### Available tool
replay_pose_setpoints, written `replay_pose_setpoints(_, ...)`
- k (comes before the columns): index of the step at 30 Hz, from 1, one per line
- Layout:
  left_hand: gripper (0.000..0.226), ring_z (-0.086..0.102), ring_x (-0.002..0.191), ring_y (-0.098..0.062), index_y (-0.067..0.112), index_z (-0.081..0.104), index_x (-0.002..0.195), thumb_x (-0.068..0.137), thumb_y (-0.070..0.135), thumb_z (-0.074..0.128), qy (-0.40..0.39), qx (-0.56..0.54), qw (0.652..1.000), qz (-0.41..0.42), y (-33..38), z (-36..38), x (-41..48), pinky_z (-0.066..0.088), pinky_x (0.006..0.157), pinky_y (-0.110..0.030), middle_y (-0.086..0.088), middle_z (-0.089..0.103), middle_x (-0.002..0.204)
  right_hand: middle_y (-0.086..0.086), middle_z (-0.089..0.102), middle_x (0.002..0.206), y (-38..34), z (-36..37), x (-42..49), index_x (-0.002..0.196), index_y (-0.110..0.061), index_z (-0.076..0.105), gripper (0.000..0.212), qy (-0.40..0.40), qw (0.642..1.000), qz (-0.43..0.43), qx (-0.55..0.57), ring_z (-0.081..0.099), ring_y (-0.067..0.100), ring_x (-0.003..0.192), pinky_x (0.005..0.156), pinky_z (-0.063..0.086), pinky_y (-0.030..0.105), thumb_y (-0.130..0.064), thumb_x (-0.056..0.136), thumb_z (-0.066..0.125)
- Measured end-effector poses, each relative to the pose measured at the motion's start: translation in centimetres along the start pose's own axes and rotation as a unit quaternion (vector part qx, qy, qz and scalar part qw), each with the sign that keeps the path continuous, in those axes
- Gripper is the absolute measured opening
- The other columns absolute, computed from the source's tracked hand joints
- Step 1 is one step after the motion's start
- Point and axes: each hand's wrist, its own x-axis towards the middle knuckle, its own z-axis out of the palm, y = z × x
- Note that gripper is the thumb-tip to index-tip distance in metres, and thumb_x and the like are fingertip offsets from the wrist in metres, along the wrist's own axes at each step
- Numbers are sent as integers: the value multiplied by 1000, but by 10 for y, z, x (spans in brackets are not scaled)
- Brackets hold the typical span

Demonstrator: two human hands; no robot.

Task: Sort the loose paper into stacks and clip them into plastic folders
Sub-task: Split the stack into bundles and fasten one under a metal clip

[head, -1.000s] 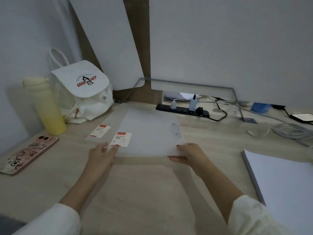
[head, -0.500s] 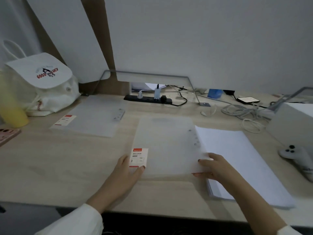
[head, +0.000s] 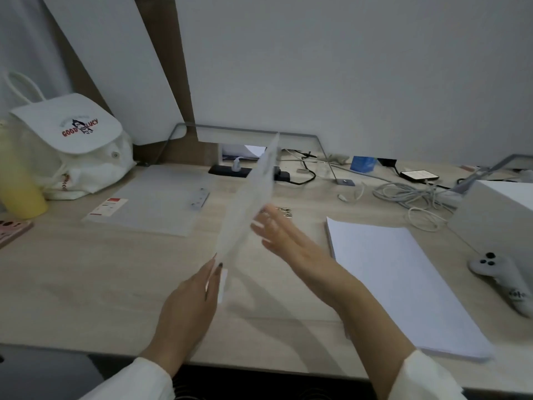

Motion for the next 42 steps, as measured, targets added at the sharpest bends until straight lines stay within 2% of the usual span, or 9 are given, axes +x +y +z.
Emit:
replay_pose_setpoints(8,27,51,95,-18,22,60,93,98,31,35,54,-297,934,-190,-18,-13,-1,33,82,-26,4,60,89,7,20,157,82,24,53,144,-23,33,52,50,933,106,-342,14,19,146,115,10,26,-39,96,41)
replay_pose_setpoints(10,38,47,113,-20,10,47,124,94,34,47,85,-259,937,-220,-39,-16,3,33,94,-27,-6,57,114,8,17,157,103,23,55,145,-23,30,54,55,897,105,-425,10,22,146,116,7,29,-45,96,33)
replay_pose_setpoints(12,94,20,141,-23,4,3,147,83,33,64,147,-191,945,-222,-59,-21,6,16,115,-29,-13,14,155,6,12,159,115,25,53,147,-23,25,60,56,877,97,-467,6,21,147,117,2,28,-51,94,21)
replay_pose_setpoints(14,118,-1,145,-26,-3,-11,145,72,28,76,202,-117,947,-219,-69,-30,8,6,116,-27,-15,-14,156,4,8,159,122,30,51,148,-25,21,79,70,867,83,-486,2,18,148,117,-2,27,-61,80,1)
replay_pose_setpoints(17,116,-8,143,-36,-8,-4,144,69,24,79,264,11,950,-168,-80,-35,10,2,116,-34,-31,-12,152,2,6,160,127,35,53,148,-27,19,93,81,866,77,-487,0,17,148,117,-4,28,-62,67,-10)
replay_pose_setpoints(22,66,-15,145,-14,15,26,145,91,53,32,30,162,985,49,-76,-20,26,-6,117,-30,-10,15,157,0,4,160,124,33,55,149,-27,17,54,71,866,87,-488,-3,14,147,116,-6,27,-45,98,23)
replay_pose_setpoints(29,68,39,135,-15,28,44,136,92,59,2,-165,202,958,121,-63,13,28,1,109,-22,5,39,147,4,29,152,107,18,55,138,-16,42,46,103,937,82,-323,24,16,142,108,15,15,-24,94,50)
replay_pose_setpoints(33,108,-15,139,-1,34,1,147,53,78,-29,-195,165,960,113,-67,9,29,-18,107,-16,16,-11,153,6,53,127,97,-28,41,118,-12,58,30,246,906,98,-329,51,21,118,93,36,23,-14,88,56)
replay_pose_setpoints(42,51,-3,144,0,27,15,148,99,33,31,-236,16,962,139,21,32,34,2,115,-17,14,3,157,17,44,127,107,-91,-4,128,-8,44,61,290,815,255,-433,46,31,116,91,42,37,-49,84,57)
